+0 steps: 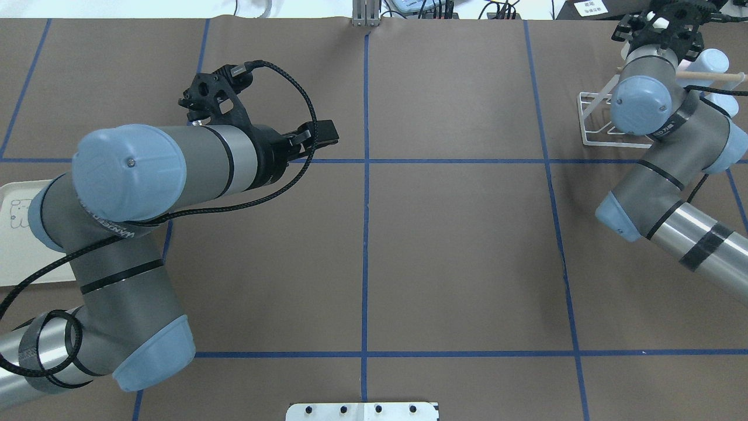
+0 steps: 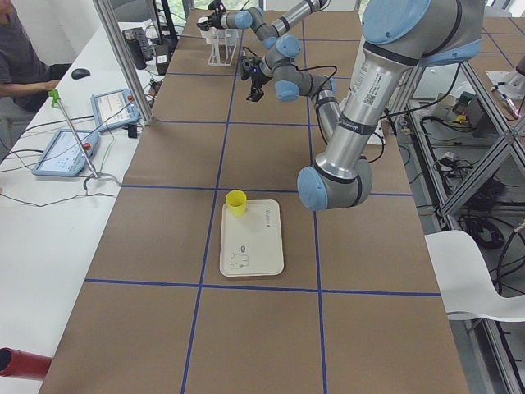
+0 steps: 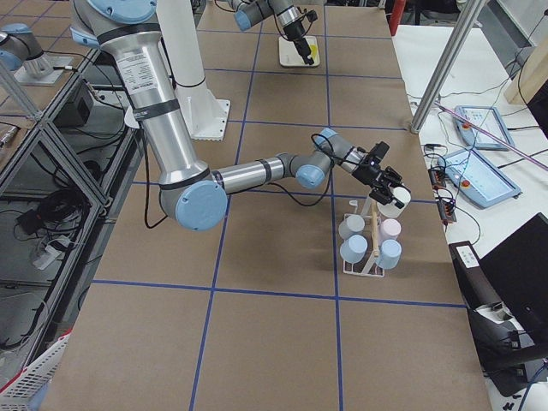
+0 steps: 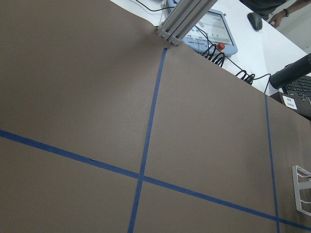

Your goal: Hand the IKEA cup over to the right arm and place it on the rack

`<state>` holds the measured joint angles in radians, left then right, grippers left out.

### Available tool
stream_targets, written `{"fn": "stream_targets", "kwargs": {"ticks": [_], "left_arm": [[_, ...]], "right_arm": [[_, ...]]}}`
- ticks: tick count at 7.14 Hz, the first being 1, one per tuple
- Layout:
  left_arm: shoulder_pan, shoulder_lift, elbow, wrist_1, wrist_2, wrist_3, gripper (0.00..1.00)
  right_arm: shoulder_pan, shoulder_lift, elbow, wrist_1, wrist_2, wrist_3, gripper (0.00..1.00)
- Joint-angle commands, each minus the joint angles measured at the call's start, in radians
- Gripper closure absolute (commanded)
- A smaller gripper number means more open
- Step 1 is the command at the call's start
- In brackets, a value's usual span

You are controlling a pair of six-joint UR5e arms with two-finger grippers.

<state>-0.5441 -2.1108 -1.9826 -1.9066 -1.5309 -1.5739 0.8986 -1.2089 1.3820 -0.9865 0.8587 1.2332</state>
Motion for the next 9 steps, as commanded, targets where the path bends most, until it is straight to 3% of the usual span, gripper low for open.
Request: {"fn": "stream_targets", "kwargs": {"ticks": [1,2,3,5,6,9], "left_arm": [[0.003,0.000,-0.001,0.000,0.000,0.000,0.00],[0.003,0.000,0.001,0.000,0.000,0.000,0.00],[0.004,0.000,0.001,-0.002,0.000,0.000,0.00],[0.004,-0.001,-0.001,-0.003,0.000,0.000,0.00],[0.006,-0.002,-0.001,-0.003,0.000,0.000,0.00],[0.006,-0.002,-0.001,-0.003,0.000,-0.002,0.00]], "right_arm": [[-0.015,-0.003,-0.001,0.000,-0.003,0.002,1.00],[-0.018,-0.004,-0.001,0.000,-0.003,0.000,1.00],[-0.021,-0.005,-0.001,0.000,-0.003,0.002,0.77],[-0.024,-0.027,-0.001,0.006,-0.003,0.000,0.08],[-0.026,-0.026,0.000,0.006,-0.003,0.000,0.01],[-0.026,-0.009,0.009,0.006,0.000,-0.001,0.01]]}}
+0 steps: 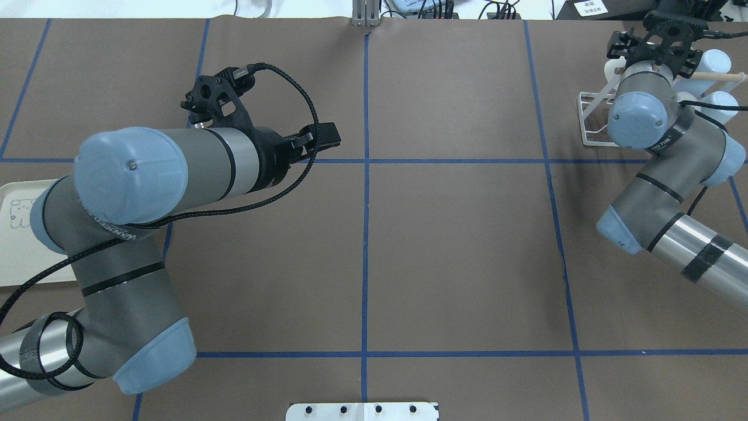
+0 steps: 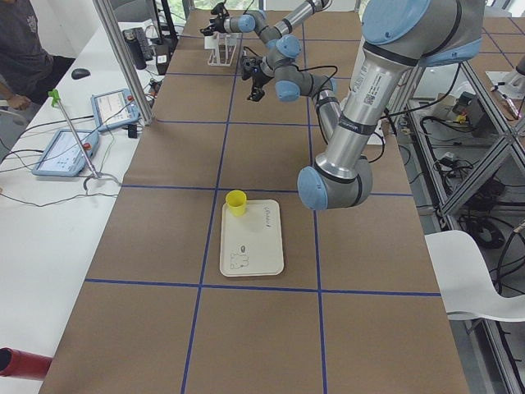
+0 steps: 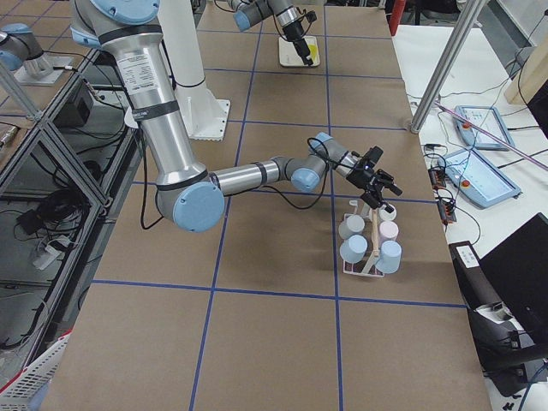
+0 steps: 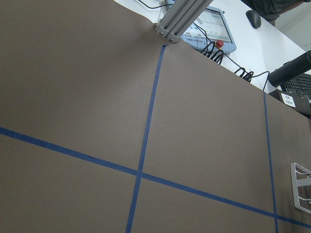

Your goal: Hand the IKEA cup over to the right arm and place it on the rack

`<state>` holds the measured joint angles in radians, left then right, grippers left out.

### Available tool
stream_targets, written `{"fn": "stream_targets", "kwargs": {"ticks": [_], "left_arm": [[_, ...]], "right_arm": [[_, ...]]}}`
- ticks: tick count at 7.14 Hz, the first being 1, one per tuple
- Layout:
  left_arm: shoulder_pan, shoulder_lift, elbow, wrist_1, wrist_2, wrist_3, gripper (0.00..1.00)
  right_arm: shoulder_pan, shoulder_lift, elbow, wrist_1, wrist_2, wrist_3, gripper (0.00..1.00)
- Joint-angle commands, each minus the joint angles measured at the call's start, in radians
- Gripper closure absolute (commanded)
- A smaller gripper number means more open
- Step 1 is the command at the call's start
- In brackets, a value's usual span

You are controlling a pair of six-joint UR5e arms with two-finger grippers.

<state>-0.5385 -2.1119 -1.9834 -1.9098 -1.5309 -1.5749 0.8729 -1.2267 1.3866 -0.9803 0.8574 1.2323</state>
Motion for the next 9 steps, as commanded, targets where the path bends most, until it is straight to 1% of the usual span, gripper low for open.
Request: {"fn": "stream_targets", "kwargs": {"ticks": [1,2,3,4,5,6,7,8,9], "left_arm": [[-0.001,0.000,-0.002,-0.002,0.000,0.001,0.00],[-0.005,0.000,-0.009,-0.002,-0.008,0.001,0.00],[-0.012,-0.002,-0.014,0.003,-0.029,0.004,0.00],[-0.029,-0.002,-0.021,0.009,-0.046,0.010,0.00],[-0.084,-0.002,-0.021,0.035,-0.117,0.038,0.00],[-0.151,-0.003,-0.035,0.104,-0.200,0.096,0.00],[-0.200,-0.003,-0.047,0.186,-0.253,0.181,0.00],[-0.240,-0.003,-0.055,0.268,-0.285,0.282,0.00],[-0.291,-0.002,-0.055,0.353,-0.338,0.391,0.00]], "right_arm": [[0.007,0.012,0.020,0.002,0.002,-0.039,0.01],[0.030,0.012,0.061,0.003,0.032,-0.071,0.01],[0.066,0.010,0.109,0.002,0.093,-0.095,0.01],[0.089,0.009,0.150,-0.001,0.124,-0.117,0.01],[0.103,-0.003,0.205,-0.004,0.165,-0.117,0.01],[0.104,-0.032,0.274,-0.015,0.211,-0.116,0.01],[0.104,-0.065,0.357,-0.061,0.266,-0.114,0.01],[0.103,-0.077,0.447,-0.133,0.322,-0.100,0.01],[0.101,-0.082,0.512,-0.180,0.388,-0.068,0.01]]}}
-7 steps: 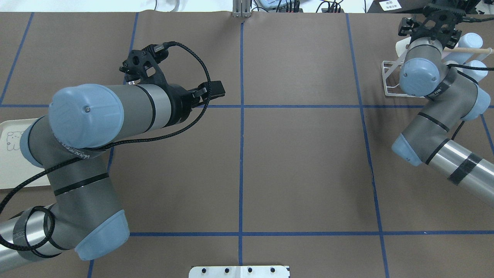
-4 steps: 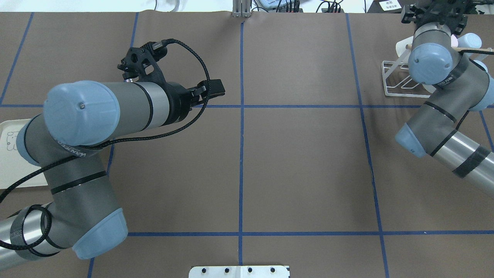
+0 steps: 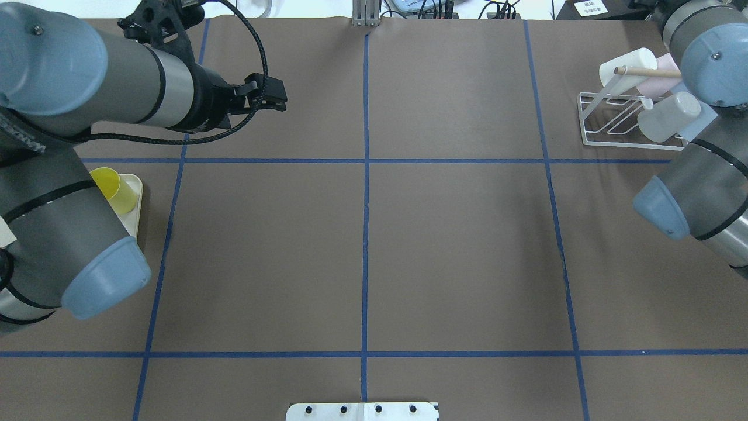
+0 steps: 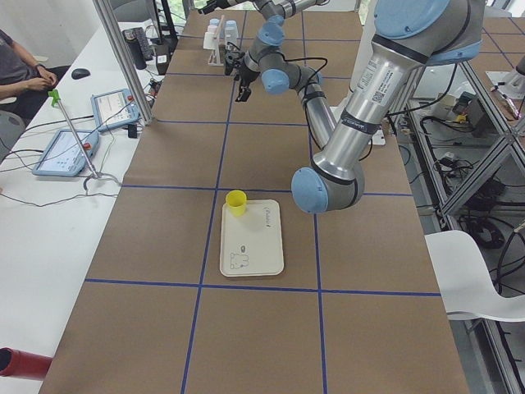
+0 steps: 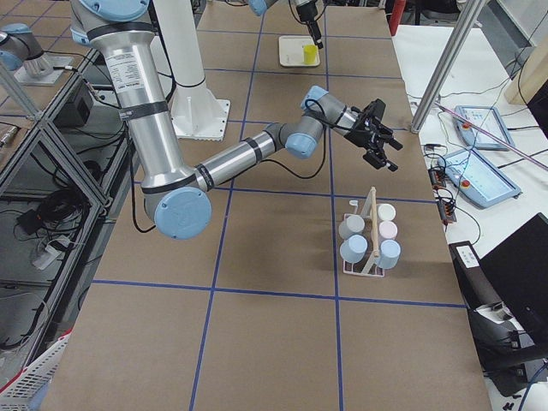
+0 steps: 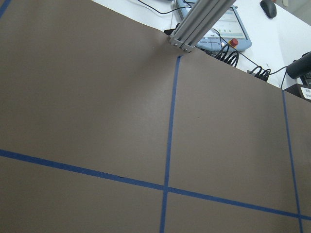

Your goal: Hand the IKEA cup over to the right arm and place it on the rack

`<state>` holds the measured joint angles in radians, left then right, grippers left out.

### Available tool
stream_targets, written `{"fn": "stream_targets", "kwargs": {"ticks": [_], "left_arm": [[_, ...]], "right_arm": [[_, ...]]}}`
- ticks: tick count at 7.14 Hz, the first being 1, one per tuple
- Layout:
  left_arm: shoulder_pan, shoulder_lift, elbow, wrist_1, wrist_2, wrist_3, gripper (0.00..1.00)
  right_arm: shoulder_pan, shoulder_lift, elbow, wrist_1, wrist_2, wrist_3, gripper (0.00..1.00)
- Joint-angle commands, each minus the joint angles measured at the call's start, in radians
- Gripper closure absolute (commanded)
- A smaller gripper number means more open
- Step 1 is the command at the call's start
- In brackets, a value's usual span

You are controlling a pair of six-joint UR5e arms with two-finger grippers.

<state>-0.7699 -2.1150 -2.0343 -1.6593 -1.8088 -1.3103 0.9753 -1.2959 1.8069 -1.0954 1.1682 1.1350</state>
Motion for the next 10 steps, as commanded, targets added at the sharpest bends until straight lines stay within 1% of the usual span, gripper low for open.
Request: {"fn": "stream_targets", "kwargs": {"ticks": [1,2,3,4,5,6,7,8,9,10], "left_arm": [[-0.110,0.001,-0.004,0.210,-0.117,0.273,0.00],[-0.150,0.003,0.002,0.272,-0.157,0.371,0.00],[-0.188,0.027,0.011,0.317,-0.225,0.460,0.00],[-0.231,0.071,0.025,0.326,-0.280,0.583,0.00],[-0.277,0.110,0.072,0.323,-0.355,0.677,0.00],[-0.311,0.142,0.128,0.313,-0.410,0.783,0.00],[-0.324,0.174,0.152,0.309,-0.431,0.846,0.00],[-0.324,0.226,0.154,0.281,-0.437,0.888,0.00],[-0.324,0.309,0.178,0.144,-0.448,0.891,0.00],[-0.324,0.349,0.236,0.024,-0.492,0.893,0.00]], "right_arm": [[-0.003,-0.017,0.132,-0.067,0.175,0.098,0.01],[-0.021,-0.016,0.168,-0.067,0.253,0.176,0.01],[-0.055,-0.013,0.214,-0.063,0.319,0.266,0.01],[-0.094,-0.005,0.250,-0.057,0.350,0.375,0.01],[-0.131,-0.003,0.285,-0.051,0.376,0.458,0.01],[-0.160,-0.002,0.305,-0.028,0.395,0.561,0.01],[-0.190,-0.003,0.302,0.059,0.393,0.627,0.01],[-0.208,-0.003,0.301,0.084,0.393,0.670,0.00],[-0.223,-0.003,0.298,0.087,0.392,0.680,0.00],[-0.231,-0.002,0.296,0.088,0.390,0.680,0.00]]}}
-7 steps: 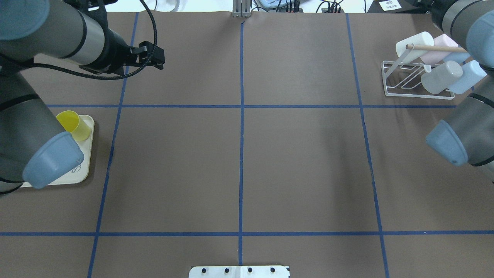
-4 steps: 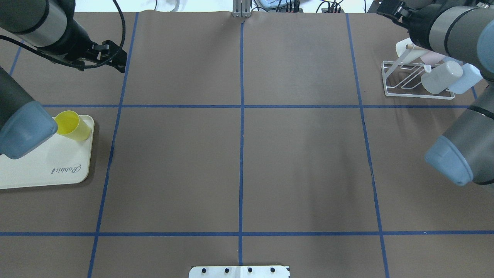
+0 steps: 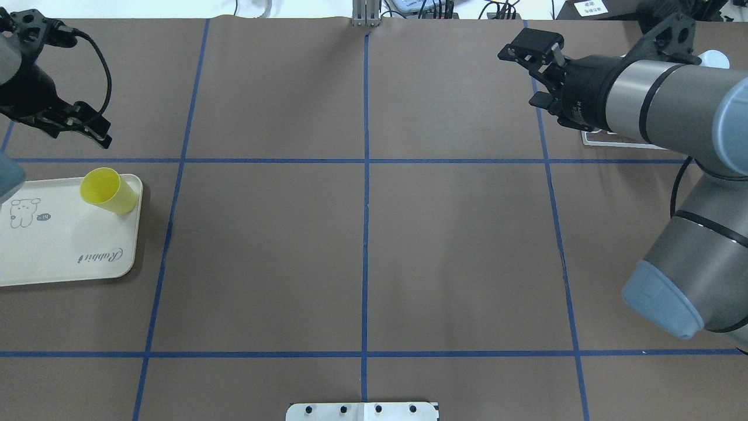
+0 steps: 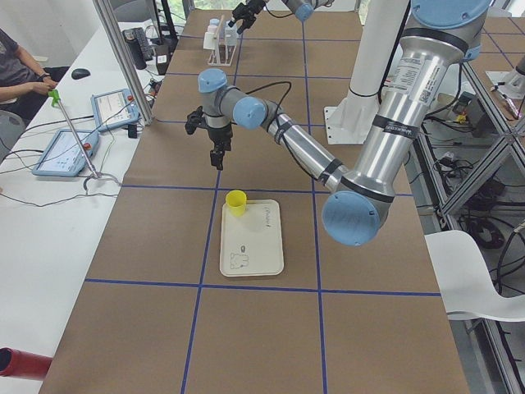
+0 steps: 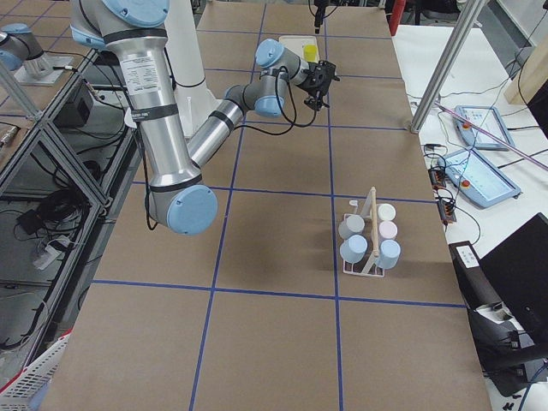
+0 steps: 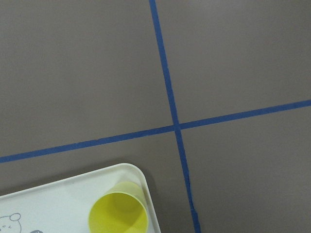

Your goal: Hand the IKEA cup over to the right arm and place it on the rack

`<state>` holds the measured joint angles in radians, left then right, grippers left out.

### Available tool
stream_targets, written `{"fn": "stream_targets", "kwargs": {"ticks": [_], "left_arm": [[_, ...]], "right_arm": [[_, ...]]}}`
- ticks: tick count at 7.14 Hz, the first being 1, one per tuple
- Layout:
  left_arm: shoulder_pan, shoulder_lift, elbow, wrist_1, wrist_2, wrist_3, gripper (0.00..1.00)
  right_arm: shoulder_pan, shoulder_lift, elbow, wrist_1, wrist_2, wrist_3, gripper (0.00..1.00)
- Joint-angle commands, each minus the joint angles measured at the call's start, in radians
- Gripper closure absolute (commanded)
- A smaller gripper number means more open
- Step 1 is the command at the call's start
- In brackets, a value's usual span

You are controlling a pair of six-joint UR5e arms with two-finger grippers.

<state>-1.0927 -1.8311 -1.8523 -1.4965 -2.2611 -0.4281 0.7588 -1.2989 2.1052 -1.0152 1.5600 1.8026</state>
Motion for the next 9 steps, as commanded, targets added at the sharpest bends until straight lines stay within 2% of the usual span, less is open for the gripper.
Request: {"fn": "stream_targets", "kwargs": {"ticks": [1,3,6,9], "left_arm": [[0.002,0.070,0.092,-0.171,-0.041,0.011,0.00],[0.008,0.069,0.155,-0.174,-0.035,0.015,0.00],[0.014,0.069,0.188,-0.174,-0.034,0.011,0.01],[0.028,0.067,0.192,-0.172,-0.032,0.002,0.11]], "right_arm": [[-0.022,0.001,-0.008,0.020,-0.003,0.012,0.00],[-0.029,0.000,-0.031,0.070,-0.006,0.012,0.00],[-0.032,0.001,-0.034,0.072,-0.001,0.011,0.00],[-0.032,0.001,-0.037,0.072,0.000,0.009,0.00]]}}
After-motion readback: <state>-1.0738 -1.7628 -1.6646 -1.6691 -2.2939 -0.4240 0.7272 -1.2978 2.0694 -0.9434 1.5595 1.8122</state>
